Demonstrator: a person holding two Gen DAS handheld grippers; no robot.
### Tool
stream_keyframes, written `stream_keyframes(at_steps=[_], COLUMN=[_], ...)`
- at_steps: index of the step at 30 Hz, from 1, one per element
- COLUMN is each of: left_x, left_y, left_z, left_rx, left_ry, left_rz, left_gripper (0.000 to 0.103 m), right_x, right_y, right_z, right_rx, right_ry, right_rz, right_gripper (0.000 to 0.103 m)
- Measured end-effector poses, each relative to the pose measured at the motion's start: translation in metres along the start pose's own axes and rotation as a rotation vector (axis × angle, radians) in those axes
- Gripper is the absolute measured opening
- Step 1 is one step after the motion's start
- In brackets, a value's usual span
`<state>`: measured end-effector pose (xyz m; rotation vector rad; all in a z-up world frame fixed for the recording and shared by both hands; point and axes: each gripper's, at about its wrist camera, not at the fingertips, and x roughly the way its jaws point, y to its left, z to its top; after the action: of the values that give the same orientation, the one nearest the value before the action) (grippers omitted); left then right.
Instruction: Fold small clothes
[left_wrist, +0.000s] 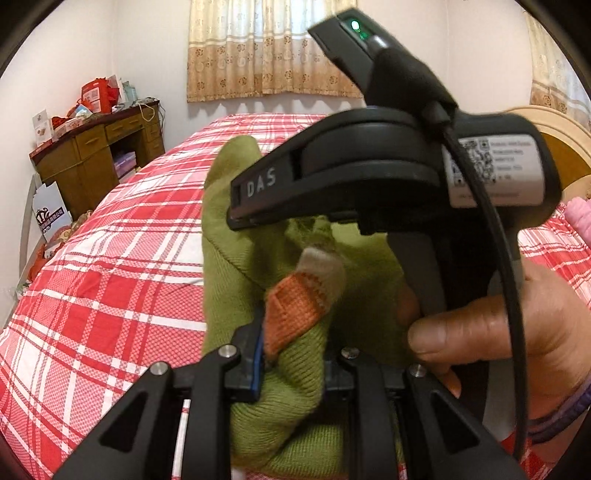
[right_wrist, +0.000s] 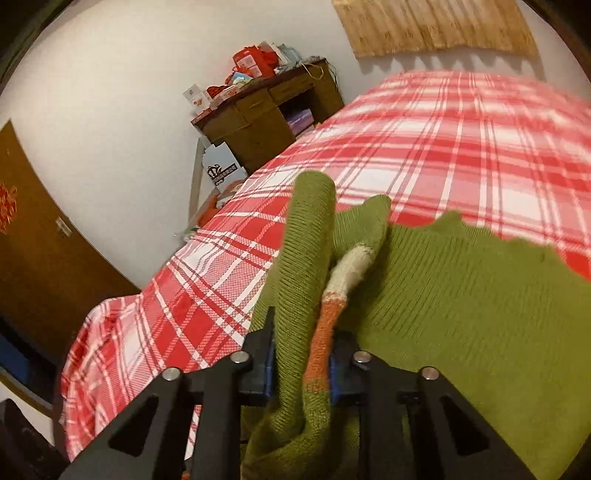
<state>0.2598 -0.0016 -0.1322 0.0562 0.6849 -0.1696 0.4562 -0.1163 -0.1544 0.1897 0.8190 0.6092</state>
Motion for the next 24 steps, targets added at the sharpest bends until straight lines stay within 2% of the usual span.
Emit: stream_keyframes(at_steps=[5,11,17,24], left_x=[-0.001,-0.014,-0.033,-0.03], left_y=[-0.002,-0.014,-0.05,-0.098], left_z=[0.0,0.0,0.01,0.02], left_rx=[0.004,0.043,0.107,0.169], left_ry=[-0.004,-0.038,-0.086,-0.075], left_rz=[0.002,-0.013,-0.068,-0.16], left_gripper=[0.021,0.021,0.021,0.021], right_x=[-0.021,-0.05,-0.087,-0.129], right_y=[0.003,-0.005,-0.032,-0.073], right_z=[0.001,0.0,-0.002,-0.009], right_rx=[-0.013,-0.019,0.007,0.033], right_ry=[-0.049,-0.088,-0.12,-0.127], right_rz=[-0.015,-0.045,-0.095,-0.197], right_gripper=[0.013,0.012,0.012,0.012])
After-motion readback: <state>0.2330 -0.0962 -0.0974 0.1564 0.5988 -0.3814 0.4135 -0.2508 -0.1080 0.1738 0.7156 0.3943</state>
